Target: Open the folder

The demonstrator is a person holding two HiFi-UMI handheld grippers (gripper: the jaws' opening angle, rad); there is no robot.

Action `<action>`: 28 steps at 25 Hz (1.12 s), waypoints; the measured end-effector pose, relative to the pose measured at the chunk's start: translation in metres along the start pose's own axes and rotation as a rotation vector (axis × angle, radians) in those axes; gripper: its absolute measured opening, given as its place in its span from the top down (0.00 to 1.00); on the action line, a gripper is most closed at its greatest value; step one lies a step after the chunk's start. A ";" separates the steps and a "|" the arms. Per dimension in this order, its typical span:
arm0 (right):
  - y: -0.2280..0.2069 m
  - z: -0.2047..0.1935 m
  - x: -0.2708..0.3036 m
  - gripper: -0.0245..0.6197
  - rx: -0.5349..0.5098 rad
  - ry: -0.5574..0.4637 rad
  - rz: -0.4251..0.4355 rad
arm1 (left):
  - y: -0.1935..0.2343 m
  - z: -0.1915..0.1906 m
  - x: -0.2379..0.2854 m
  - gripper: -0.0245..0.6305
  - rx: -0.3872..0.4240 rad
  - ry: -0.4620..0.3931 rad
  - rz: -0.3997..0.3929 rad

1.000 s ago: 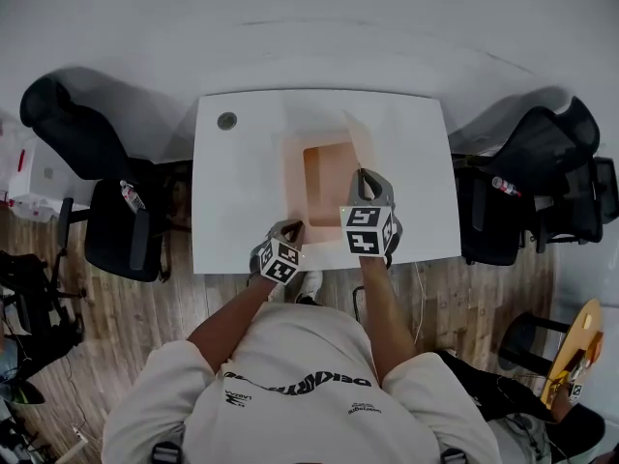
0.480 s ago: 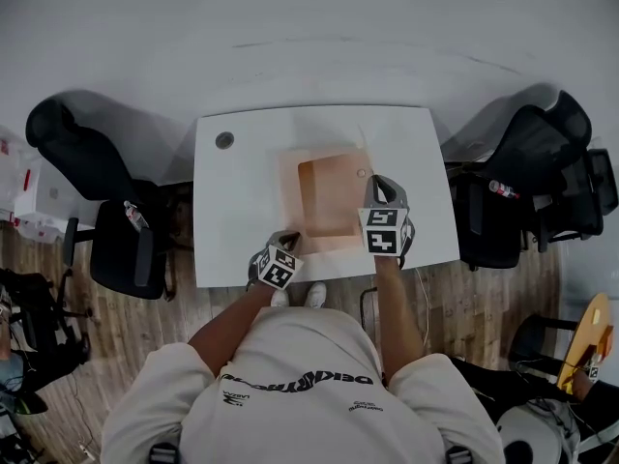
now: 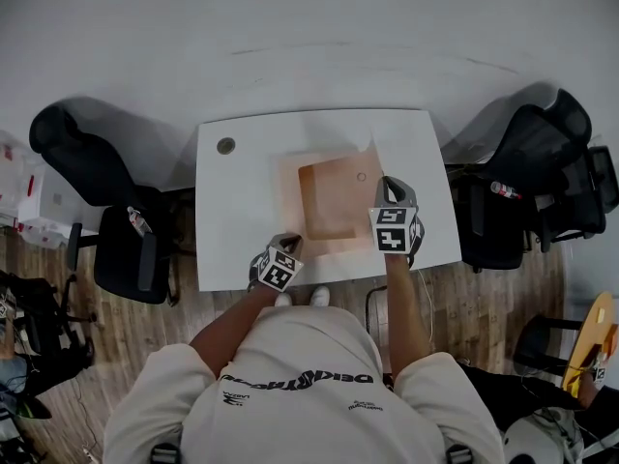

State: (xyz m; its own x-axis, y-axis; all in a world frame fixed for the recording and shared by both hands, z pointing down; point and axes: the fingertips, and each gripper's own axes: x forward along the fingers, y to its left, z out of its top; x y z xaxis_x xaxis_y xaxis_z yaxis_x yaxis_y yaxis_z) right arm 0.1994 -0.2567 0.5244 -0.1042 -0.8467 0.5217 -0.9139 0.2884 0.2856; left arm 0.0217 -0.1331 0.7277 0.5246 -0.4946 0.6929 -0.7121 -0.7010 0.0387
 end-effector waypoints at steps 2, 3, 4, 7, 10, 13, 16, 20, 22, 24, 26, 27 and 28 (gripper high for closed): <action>-0.006 -0.002 0.001 0.95 -0.012 0.006 -0.009 | 0.000 0.000 0.000 0.96 -0.001 0.001 -0.002; -0.009 -0.003 0.001 0.95 -0.020 0.011 -0.013 | 0.000 0.000 0.000 0.96 -0.001 0.004 -0.003; -0.012 -0.004 0.002 0.95 -0.030 0.016 -0.018 | -0.001 -0.001 -0.001 0.96 0.000 0.006 -0.004; -0.018 -0.006 0.003 0.94 -0.057 0.030 -0.025 | 0.000 -0.001 -0.001 0.96 0.004 0.008 -0.007; -0.024 -0.009 0.004 0.94 -0.089 0.048 -0.037 | 0.000 0.000 -0.002 0.96 0.007 0.005 -0.007; -0.030 -0.013 0.005 0.94 -0.128 0.073 -0.058 | 0.000 0.001 -0.002 0.96 0.008 0.001 -0.005; -0.037 -0.015 0.008 0.93 -0.146 0.085 -0.069 | 0.001 0.001 -0.001 0.96 0.004 -0.001 -0.001; -0.046 -0.020 0.009 0.93 -0.170 0.112 -0.082 | 0.001 0.003 -0.003 0.96 -0.009 -0.010 -0.001; -0.049 -0.021 0.012 0.93 -0.189 0.123 -0.087 | 0.003 0.004 -0.004 0.96 -0.012 -0.015 0.002; -0.054 -0.022 0.013 0.93 -0.208 0.131 -0.094 | 0.003 0.005 -0.003 0.96 -0.014 -0.017 0.003; -0.059 -0.025 0.013 0.93 -0.224 0.145 -0.098 | 0.001 0.005 -0.003 0.96 -0.016 -0.014 -0.002; -0.060 -0.027 0.014 0.92 -0.230 0.152 -0.100 | 0.001 0.004 -0.004 0.96 -0.018 -0.013 -0.004; -0.061 -0.028 0.015 0.92 -0.236 0.158 -0.102 | 0.002 0.004 -0.004 0.96 -0.018 -0.013 -0.004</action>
State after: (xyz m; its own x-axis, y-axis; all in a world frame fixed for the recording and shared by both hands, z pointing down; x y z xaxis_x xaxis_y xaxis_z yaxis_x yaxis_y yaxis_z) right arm 0.2649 -0.2746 0.5371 0.0622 -0.8021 0.5939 -0.7981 0.3173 0.5121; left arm 0.0203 -0.1343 0.7221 0.5334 -0.4983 0.6835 -0.7181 -0.6938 0.0545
